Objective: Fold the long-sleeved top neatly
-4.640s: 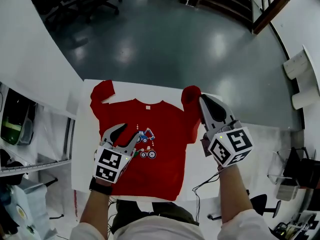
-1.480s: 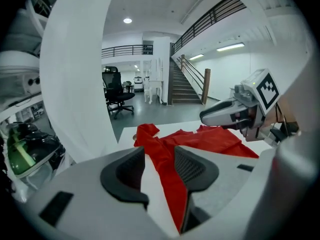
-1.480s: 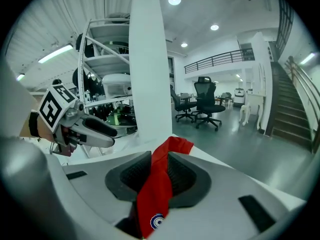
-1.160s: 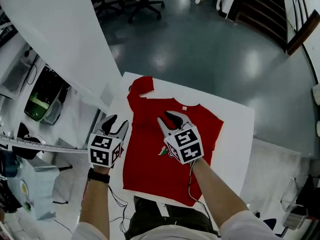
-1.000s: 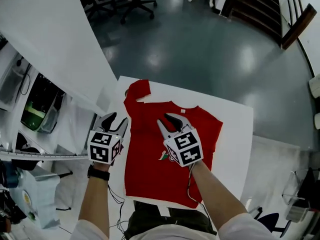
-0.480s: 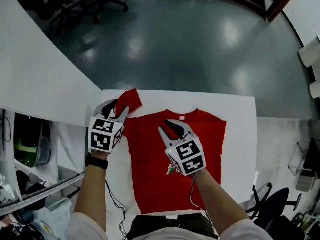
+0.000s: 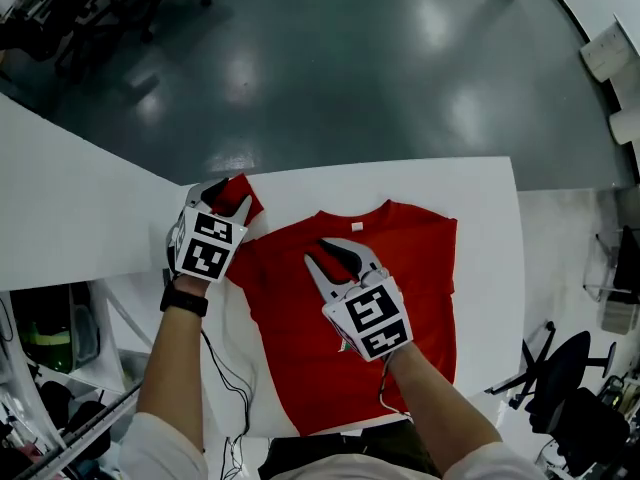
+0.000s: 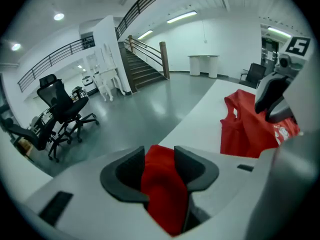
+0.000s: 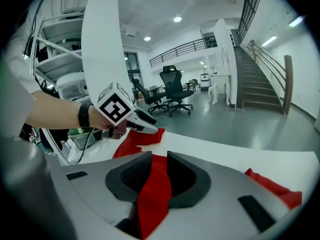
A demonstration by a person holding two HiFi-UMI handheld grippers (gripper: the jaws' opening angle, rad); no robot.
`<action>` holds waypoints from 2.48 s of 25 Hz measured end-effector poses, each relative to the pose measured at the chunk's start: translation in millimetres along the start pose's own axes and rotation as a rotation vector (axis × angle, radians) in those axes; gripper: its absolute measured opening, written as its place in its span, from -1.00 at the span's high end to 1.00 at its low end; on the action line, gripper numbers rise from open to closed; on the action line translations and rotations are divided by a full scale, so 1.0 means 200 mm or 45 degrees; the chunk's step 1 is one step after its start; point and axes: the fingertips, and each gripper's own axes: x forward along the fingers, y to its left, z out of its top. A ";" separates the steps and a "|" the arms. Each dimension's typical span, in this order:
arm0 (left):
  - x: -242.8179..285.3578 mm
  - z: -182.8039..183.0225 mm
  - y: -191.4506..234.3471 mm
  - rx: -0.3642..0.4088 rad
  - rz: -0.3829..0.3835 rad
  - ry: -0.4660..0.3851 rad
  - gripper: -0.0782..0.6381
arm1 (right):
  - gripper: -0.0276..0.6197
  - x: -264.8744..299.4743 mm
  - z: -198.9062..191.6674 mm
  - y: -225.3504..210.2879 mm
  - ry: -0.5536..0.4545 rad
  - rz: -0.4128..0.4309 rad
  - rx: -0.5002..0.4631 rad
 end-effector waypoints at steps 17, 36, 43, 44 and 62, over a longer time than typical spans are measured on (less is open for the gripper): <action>0.04 -0.03 0.03 0.044 0.026 -0.002 0.60 | 0.59 0.03 -0.02 -0.08 0.015 0.011 0.033; -0.86 0.11 0.27 -0.195 0.436 -0.236 0.59 | 0.59 -0.20 0.25 0.20 -0.075 0.177 -0.174; -1.24 0.22 0.29 -0.232 0.550 -0.371 0.59 | 0.59 -0.33 0.34 0.31 -0.130 0.195 -0.229; -1.28 0.23 0.29 -0.230 0.563 -0.386 0.59 | 0.59 -0.35 0.35 0.33 -0.138 0.197 -0.235; -1.37 0.63 -0.13 -0.231 0.546 -0.558 0.59 | 0.59 -0.68 0.27 0.13 -0.174 0.114 -0.214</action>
